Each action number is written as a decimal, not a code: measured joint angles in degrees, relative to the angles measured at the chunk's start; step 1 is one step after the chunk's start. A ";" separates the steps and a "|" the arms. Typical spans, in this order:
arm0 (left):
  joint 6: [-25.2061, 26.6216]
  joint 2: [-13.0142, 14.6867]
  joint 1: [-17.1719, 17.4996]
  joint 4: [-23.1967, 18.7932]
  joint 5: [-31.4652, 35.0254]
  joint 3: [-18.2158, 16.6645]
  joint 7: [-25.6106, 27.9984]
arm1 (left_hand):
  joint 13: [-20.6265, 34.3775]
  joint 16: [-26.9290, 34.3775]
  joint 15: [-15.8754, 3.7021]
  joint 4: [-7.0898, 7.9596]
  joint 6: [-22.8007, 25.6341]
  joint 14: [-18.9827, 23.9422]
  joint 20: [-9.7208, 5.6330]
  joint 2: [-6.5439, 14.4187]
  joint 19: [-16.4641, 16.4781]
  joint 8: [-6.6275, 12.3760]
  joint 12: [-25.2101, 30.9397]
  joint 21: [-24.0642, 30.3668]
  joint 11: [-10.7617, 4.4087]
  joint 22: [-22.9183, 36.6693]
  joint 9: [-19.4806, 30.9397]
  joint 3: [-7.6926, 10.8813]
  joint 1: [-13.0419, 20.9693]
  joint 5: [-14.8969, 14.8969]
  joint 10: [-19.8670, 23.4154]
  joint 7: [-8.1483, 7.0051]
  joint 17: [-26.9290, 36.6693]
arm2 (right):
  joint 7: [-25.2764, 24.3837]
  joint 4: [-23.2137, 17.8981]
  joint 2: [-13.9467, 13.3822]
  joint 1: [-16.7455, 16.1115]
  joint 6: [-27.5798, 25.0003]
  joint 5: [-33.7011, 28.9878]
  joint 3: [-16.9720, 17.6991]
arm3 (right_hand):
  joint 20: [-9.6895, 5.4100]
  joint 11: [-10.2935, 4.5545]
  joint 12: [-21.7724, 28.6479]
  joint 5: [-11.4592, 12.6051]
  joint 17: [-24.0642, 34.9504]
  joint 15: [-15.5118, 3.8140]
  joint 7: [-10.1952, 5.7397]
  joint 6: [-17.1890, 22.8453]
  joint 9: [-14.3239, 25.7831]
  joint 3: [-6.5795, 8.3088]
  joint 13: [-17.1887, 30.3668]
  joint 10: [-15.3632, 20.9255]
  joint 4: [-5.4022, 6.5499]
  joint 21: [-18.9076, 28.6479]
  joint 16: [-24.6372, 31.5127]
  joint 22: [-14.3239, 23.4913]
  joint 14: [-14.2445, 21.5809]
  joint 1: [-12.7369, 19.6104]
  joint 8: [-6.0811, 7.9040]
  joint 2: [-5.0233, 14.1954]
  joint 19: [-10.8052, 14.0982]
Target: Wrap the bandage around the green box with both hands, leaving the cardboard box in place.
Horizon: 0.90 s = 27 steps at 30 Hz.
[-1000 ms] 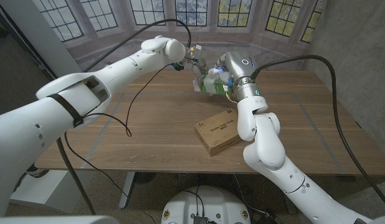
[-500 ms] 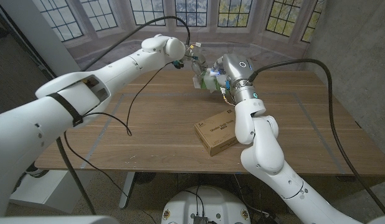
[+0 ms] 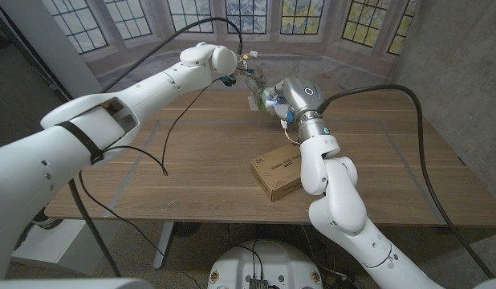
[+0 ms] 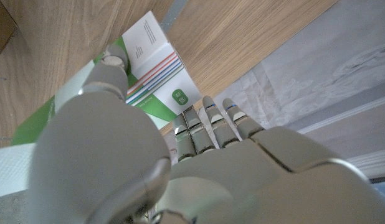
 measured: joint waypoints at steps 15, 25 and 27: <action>1.59 0.26 0.30 -1.76 -0.37 -0.74 0.48 | 0.22 0.00 0.02 0.00 0.00 0.02 0.00 -0.07 0.00 0.00 -0.03 0.00 0.11 0.00 0.00 0.00 -0.07 0.00 0.10 0.00 0.00 | 0.36 -0.44 0.38 -1.73 0.26 1.71 -0.41 | 0.00 -0.01 -0.12 0.12 0.07 0.00 -0.01 0.00 0.05 0.00 0.01 -0.01 0.00 0.00 0.00 0.00 0.00 0.07 -0.35 -0.09 0.00; 2.44 0.30 0.34 -2.49 -0.55 -0.89 0.73 | 0.31 0.00 0.31 0.00 0.00 0.31 0.09 -0.07 0.53 0.00 -0.08 0.00 0.12 0.00 0.00 0.00 -0.08 0.00 0.10 0.00 0.00 | 0.43 0.35 0.55 -1.90 -0.15 3.45 -0.81 | 0.00 -0.09 0.00 0.11 0.12 0.00 -0.01 -0.01 0.04 0.00 0.02 -0.10 0.00 0.00 0.00 0.00 0.00 0.07 -0.35 -0.10 0.00; 2.62 0.32 0.34 -2.74 -0.56 -0.90 0.73 | 0.31 0.00 0.31 0.00 0.00 0.31 0.00 -0.07 0.62 0.00 -0.10 0.00 0.12 -0.01 0.00 0.00 -0.08 0.00 0.09 0.00 0.00 | 0.43 0.56 0.56 -1.90 -0.37 3.86 -0.91 | 0.00 -0.10 0.00 0.10 0.33 0.00 -0.01 -0.01 0.04 0.00 0.03 -0.10 0.00 0.00 0.00 0.00 0.00 0.14 -0.35 -0.18 0.00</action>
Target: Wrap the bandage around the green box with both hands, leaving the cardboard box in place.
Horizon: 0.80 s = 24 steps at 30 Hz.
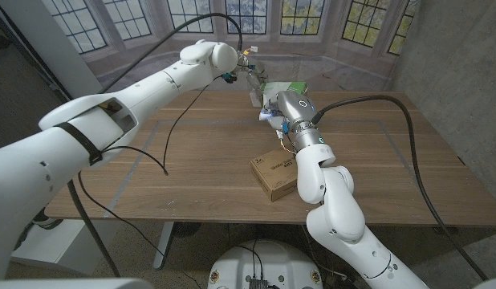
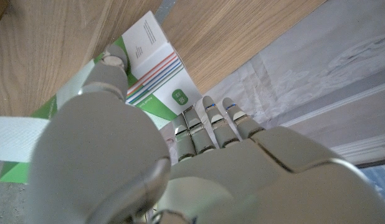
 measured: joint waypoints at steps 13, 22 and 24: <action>1.12 0.29 0.02 -1.90 0.22 -0.12 -0.48 | -0.01 0.00 0.00 0.00 0.00 0.00 0.00 -0.01 0.00 0.00 0.11 0.00 0.09 0.00 0.00 0.00 -0.01 0.00 -0.10 0.00 0.00 | 0.00 1.72 -0.69 0.83 -1.29 2.60 -0.33 | 0.00 -0.01 -0.01 -0.05 0.01 0.00 0.00 0.00 -0.01 0.00 0.05 -0.01 0.00 0.00 0.00 0.00 0.00 -0.05 0.00 -0.06 0.00; 1.33 0.25 -0.56 -2.72 0.62 -0.08 -0.81 | -0.04 0.00 0.00 0.00 0.12 0.00 0.00 -0.02 -0.01 0.00 0.11 0.00 0.41 0.00 -0.01 0.00 -1.05 0.00 0.22 0.12 0.00 | 0.36 2.43 -1.22 1.52 -2.58 4.07 -0.60 | 0.00 -0.01 -0.07 -0.09 0.00 0.00 -0.01 -0.01 -0.02 0.00 0.15 -0.01 0.00 0.00 0.00 0.00 0.00 0.04 0.00 -0.12 0.00; 1.42 0.19 -0.75 -2.73 1.06 -0.05 -0.99 | -0.04 0.00 0.00 0.00 0.19 0.00 0.00 -0.02 -0.01 0.00 0.11 0.00 0.41 0.00 -0.01 0.00 -1.05 0.00 0.22 0.18 0.00 | 0.46 3.56 -1.80 2.46 -2.87 4.32 -1.03 | 0.00 -0.02 -0.02 -0.10 0.00 0.00 0.00 -0.01 -0.03 0.00 0.15 -0.02 0.00 0.00 0.00 0.00 0.00 0.05 0.00 -0.10 0.00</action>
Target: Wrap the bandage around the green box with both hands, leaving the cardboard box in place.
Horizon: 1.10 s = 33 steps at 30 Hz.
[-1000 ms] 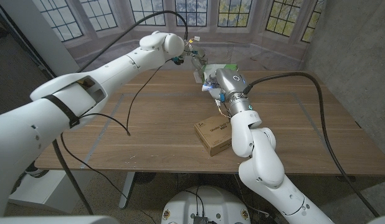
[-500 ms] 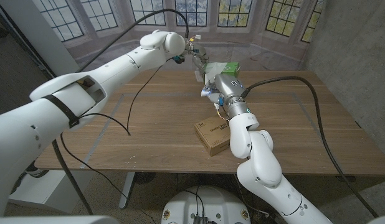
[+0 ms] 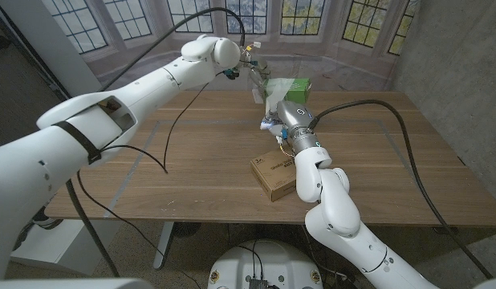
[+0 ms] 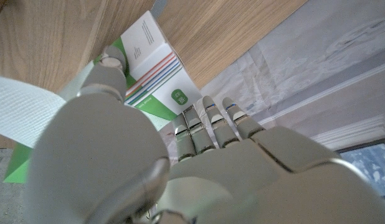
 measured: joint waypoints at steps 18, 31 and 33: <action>-1.02 -1.29 -2.05 1.52 0.98 0.42 -0.02 | -0.05 0.00 0.00 0.00 0.00 0.00 0.00 0.01 0.00 0.00 -0.01 0.00 -0.01 0.00 -0.03 0.00 0.01 0.00 -0.01 0.00 0.00 | 0.86 2.64 -1.48 2.75 -2.48 2.40 -2.08 | 0.20 0.11 0.25 0.12 0.15 0.00 0.00 0.00 -0.01 0.00 0.02 0.11 0.00 0.00 0.00 0.00 0.00 0.12 -0.17 0.16 0.20; -1.21 -1.57 -2.46 1.26 1.04 0.43 0.09 | 0.02 0.00 -0.21 0.00 0.00 0.21 0.00 0.02 0.00 0.00 -0.07 0.00 -0.01 0.00 -0.01 0.00 0.01 0.00 -0.01 0.00 0.00 | 0.69 3.04 -1.65 3.22 -4.16 4.28 -2.53 | 0.20 0.10 0.12 0.06 0.28 0.00 0.00 0.00 0.00 0.00 0.03 0.10 0.00 0.00 -0.31 0.00 0.00 -0.02 -0.25 0.30 0.20; -1.41 -1.55 -2.46 1.05 1.10 0.43 0.19 | 0.23 0.00 -0.21 0.00 0.00 0.21 0.00 0.01 0.00 0.00 -0.08 0.00 -0.01 0.00 0.00 0.00 0.01 0.00 -0.01 0.00 0.00 | 0.48 5.48 -2.18 5.53 -4.31 4.64 -4.22 | 0.20 0.10 0.12 0.05 0.28 0.00 0.00 0.00 0.03 0.00 0.04 0.10 0.00 0.00 -0.41 0.00 0.00 -0.02 -0.25 0.30 0.20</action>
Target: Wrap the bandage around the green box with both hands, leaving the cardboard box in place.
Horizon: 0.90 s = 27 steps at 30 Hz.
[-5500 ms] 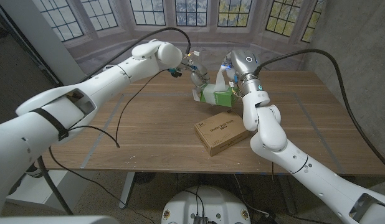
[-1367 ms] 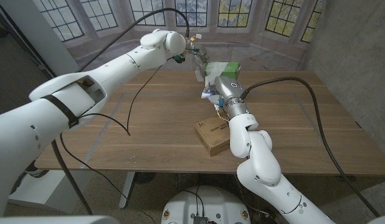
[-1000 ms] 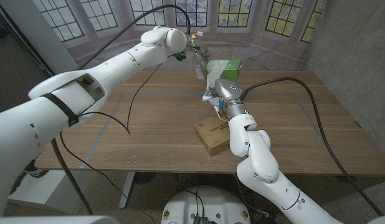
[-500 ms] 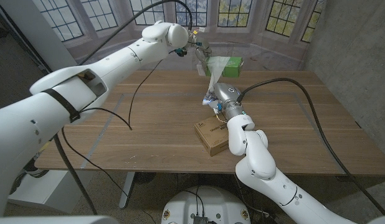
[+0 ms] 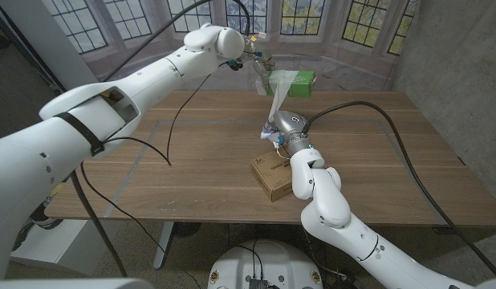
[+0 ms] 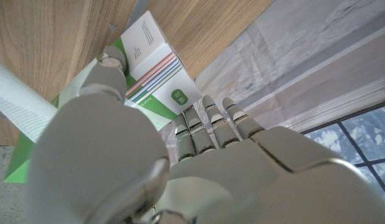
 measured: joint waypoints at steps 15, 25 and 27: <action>0.77 0.27 0.39 -1.90 -0.10 -0.31 -0.79 | 0.03 0.00 0.00 0.00 0.00 0.00 0.00 0.00 0.00 0.00 0.08 0.00 0.00 0.00 0.01 0.00 0.00 0.00 -0.01 0.00 0.00 | -2.15 2.63 -0.49 2.52 -1.34 3.20 -1.30 | 0.00 -0.09 0.13 -0.07 -0.01 0.00 0.00 0.00 0.27 -0.23 0.02 -0.09 0.23 0.00 0.00 0.00 0.00 0.00 0.00 0.00 0.00; 0.98 0.07 0.59 -2.23 -0.30 -0.34 -1.30 | 0.01 0.00 0.00 0.00 0.00 0.00 0.00 0.00 0.00 0.00 0.07 0.00 0.00 0.00 0.01 0.00 -0.01 0.00 -0.01 0.00 0.00 | -3.92 4.48 -0.80 4.36 -2.37 5.76 -2.13 | 0.00 -0.10 0.13 0.07 -0.01 0.00 0.00 0.00 0.27 -0.23 0.03 -0.10 0.23 0.00 0.00 0.00 0.00 0.01 0.00 -0.01 0.00; 0.98 -0.04 0.60 -2.01 -0.37 -0.35 -1.31 | 0.00 0.00 0.00 0.00 0.00 0.00 0.00 0.00 0.00 0.00 0.07 0.00 0.00 0.00 0.01 0.00 -0.01 0.00 -0.01 0.00 0.00 | -4.35 4.66 -0.83 4.55 -2.56 6.35 -2.20 | 0.00 -0.10 0.13 0.07 -0.01 0.00 0.04 -0.05 0.27 -0.23 0.03 -0.10 0.23 0.00 0.00 0.00 0.00 0.01 0.00 -0.01 0.00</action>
